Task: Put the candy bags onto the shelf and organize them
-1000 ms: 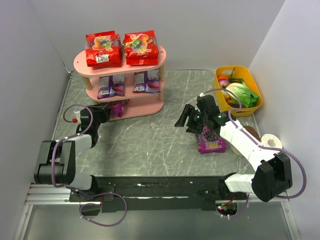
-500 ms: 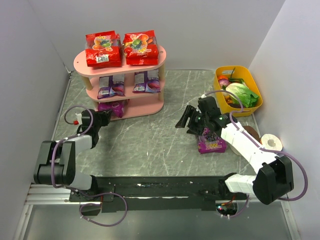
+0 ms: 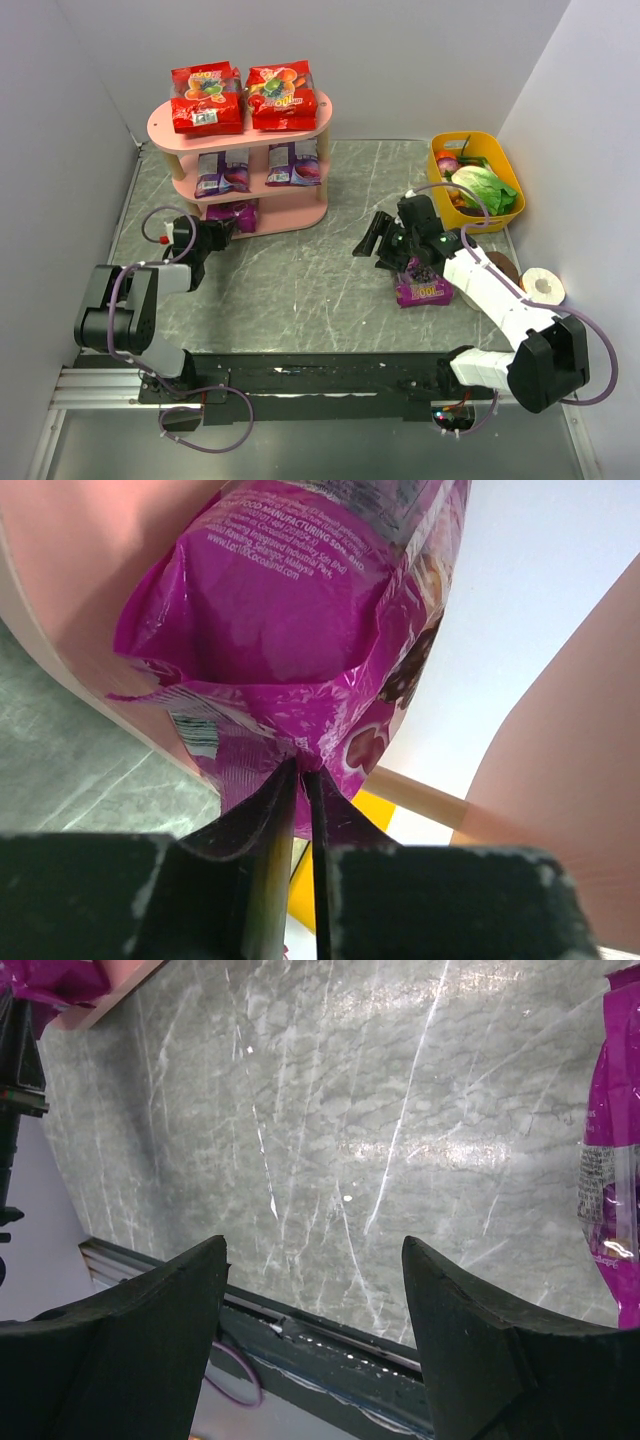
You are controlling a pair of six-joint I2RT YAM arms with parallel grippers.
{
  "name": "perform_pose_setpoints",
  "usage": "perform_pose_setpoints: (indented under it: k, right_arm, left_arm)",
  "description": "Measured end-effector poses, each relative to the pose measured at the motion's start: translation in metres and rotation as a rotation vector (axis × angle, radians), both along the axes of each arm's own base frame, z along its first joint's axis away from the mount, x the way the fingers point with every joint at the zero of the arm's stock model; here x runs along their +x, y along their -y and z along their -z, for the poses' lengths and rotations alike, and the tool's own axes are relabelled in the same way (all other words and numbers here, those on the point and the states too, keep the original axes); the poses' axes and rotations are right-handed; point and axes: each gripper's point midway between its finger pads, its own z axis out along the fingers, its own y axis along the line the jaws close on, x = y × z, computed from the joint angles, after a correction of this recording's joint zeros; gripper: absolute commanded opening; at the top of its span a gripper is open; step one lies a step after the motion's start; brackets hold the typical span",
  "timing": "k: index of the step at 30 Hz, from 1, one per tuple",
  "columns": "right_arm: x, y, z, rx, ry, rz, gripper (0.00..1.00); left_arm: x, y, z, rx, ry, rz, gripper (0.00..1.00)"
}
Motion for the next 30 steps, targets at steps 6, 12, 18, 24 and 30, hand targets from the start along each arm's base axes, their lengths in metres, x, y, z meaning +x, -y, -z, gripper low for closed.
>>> perform_pose_setpoints:
  k: [6,12,18,24,30]
  right_arm:
    - [-0.002,0.001,0.002,0.002,-0.008,0.009,0.77]
    - [-0.001,0.005,0.003,-0.012,-0.008,0.034,0.79]
    - [0.000,0.016,0.005,-0.048,-0.013,0.079,0.81]
    - [0.014,0.063,0.012,-0.101,-0.016,0.229,0.84]
    - [0.015,0.128,0.019,-0.208,-0.010,0.448,0.92]
  left_arm:
    - [0.001,0.002,0.000,-0.003,-0.001,0.007,0.30]
    - [-0.001,0.006,-0.012,0.010,0.034,0.039,0.48]
    - [-0.014,0.012,-0.050,0.068,0.124,0.109,0.56]
    - [-0.052,0.026,-0.067,0.151,0.170,0.226,0.65]
    - [-0.102,0.034,-0.057,0.281,0.176,0.378,0.91]
